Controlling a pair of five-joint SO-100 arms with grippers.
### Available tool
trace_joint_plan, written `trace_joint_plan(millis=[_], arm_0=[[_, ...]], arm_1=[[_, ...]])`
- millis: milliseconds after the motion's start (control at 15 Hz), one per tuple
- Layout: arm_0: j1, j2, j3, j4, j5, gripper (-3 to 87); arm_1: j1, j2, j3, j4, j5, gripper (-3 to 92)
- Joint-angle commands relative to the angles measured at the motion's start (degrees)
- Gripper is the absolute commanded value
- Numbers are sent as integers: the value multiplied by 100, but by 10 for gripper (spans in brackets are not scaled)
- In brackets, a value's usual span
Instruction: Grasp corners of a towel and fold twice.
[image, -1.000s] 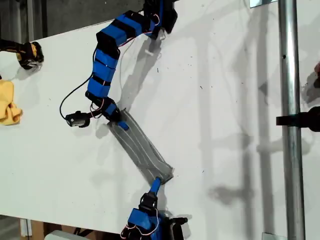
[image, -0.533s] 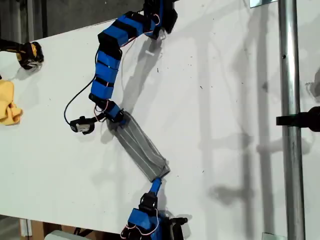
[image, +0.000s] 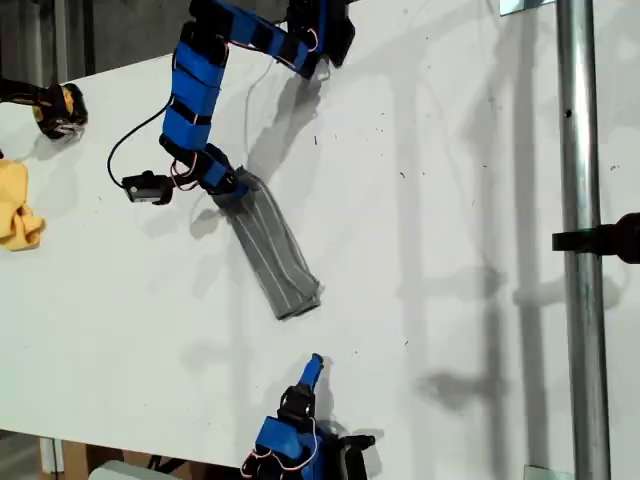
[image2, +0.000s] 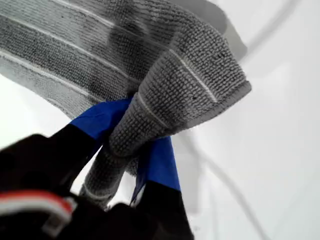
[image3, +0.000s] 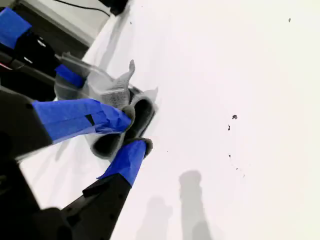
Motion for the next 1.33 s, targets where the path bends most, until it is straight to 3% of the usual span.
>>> trace_joint_plan(millis=[0,333,600,800,1267], arm_0=[[-105,53,-176,35,35,90],[-176,53,-202,35,158,93],[-185,53,-264,53,185,92],[-167,53,-211,62,185,92],[-149,53,-211,53,220,93]], arm_1=[[88,1890,1213,105,387,-1],[-35,5027,3410,1107,1345,-1],[-1020,5599,4069,984,2865,-1],[-1503,5493,3243,1037,2927,-1],[-2030,2505,448,-35,2540,-1]])
